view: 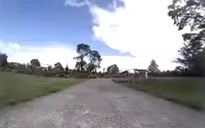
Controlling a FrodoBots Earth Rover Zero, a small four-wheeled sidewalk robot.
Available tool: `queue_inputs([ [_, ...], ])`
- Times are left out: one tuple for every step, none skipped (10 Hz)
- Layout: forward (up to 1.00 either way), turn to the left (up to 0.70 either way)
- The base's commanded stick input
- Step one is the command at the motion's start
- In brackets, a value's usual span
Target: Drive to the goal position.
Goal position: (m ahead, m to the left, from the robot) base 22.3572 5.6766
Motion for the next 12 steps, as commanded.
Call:
queue_inputs([
  [0.85,0.0],
  [0.85,0.0],
  [0.85,0.0],
  [0.85,0.0],
  [0.85,0.0],
  [0.85,0.0],
  [0.85,0.0],
  [0.85,0.0],
  [0.85,0.0],
  [0.85,0.0],
  [0.85,0.0],
  [0.85,0.0],
])
